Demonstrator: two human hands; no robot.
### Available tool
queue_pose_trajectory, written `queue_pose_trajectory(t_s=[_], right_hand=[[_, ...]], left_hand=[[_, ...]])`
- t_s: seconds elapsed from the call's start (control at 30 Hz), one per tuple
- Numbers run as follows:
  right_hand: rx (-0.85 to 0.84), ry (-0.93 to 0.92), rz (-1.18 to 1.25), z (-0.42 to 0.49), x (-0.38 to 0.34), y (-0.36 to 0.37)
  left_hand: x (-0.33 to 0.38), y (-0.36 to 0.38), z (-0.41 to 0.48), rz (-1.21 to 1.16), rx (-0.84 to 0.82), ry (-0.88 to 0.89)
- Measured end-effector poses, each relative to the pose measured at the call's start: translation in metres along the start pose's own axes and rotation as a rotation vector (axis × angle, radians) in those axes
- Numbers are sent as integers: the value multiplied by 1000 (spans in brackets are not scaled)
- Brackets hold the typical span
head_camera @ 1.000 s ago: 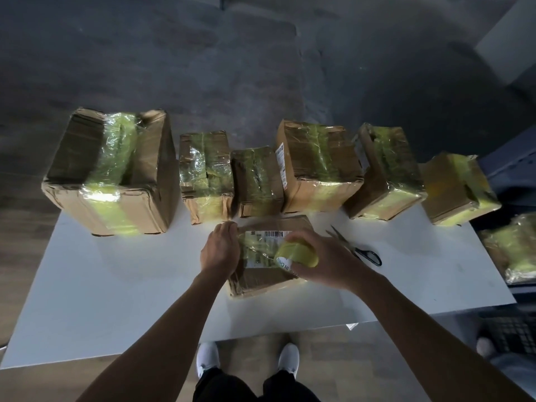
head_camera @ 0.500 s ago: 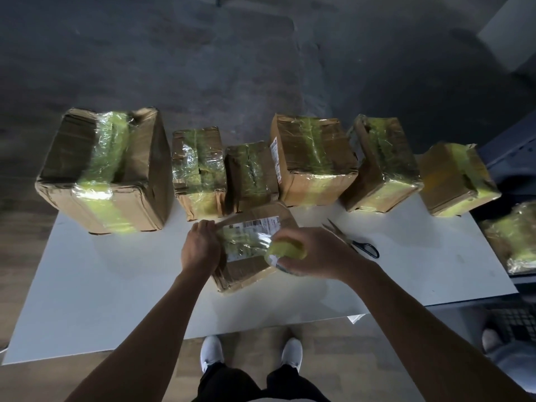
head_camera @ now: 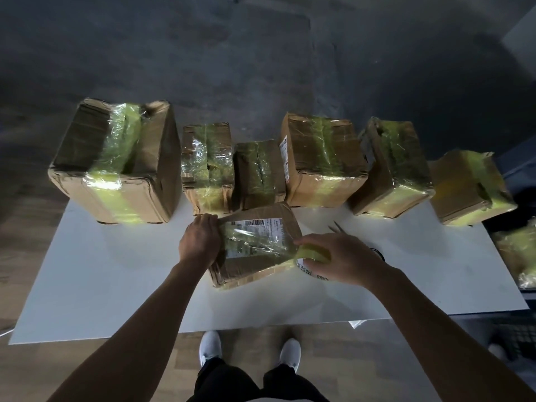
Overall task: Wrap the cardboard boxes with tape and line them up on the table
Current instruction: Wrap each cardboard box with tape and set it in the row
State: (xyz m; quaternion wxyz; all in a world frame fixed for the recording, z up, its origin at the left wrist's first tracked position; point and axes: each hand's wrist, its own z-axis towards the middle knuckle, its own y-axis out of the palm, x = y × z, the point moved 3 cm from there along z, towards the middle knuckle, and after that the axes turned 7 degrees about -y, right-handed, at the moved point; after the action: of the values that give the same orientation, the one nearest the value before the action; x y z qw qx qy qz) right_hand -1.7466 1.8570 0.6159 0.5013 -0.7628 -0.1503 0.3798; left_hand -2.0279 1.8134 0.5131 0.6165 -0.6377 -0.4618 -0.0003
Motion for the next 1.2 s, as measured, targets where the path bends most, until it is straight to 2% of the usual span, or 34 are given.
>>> queue_pose_trajectory(t_s=[0.13, 0.23, 0.3, 0.37, 0.47, 0.63, 0.87, 1.07, 1.2], right_hand=[[-16, 13, -20, 2, 2, 4], [1, 0, -22, 3, 2, 6], [9, -20, -26, 5, 2, 6], [1, -38, -29, 5, 1, 7], [-9, -55, -26, 7, -2, 6], [-26, -98, -56, 12, -10, 6], [-54, -32, 103, -4, 6, -5], [-18, -9, -54, -18, 28, 0], [-43, 21, -76, -17, 36, 11]], left_hand=[[9, -8, -6, 177, 1, 45], [37, -12, -27, 189, 163, 335], [57, 1, -52, 149, 68, 550], [63, 24, -76, 256, -93, 670], [51, 45, -85, 464, -187, 700], [47, 55, -78, 648, -172, 751], [45, 53, -77, 664, -173, 719], [51, 50, -80, 649, -183, 685], [52, 44, -83, 594, -126, 812]])
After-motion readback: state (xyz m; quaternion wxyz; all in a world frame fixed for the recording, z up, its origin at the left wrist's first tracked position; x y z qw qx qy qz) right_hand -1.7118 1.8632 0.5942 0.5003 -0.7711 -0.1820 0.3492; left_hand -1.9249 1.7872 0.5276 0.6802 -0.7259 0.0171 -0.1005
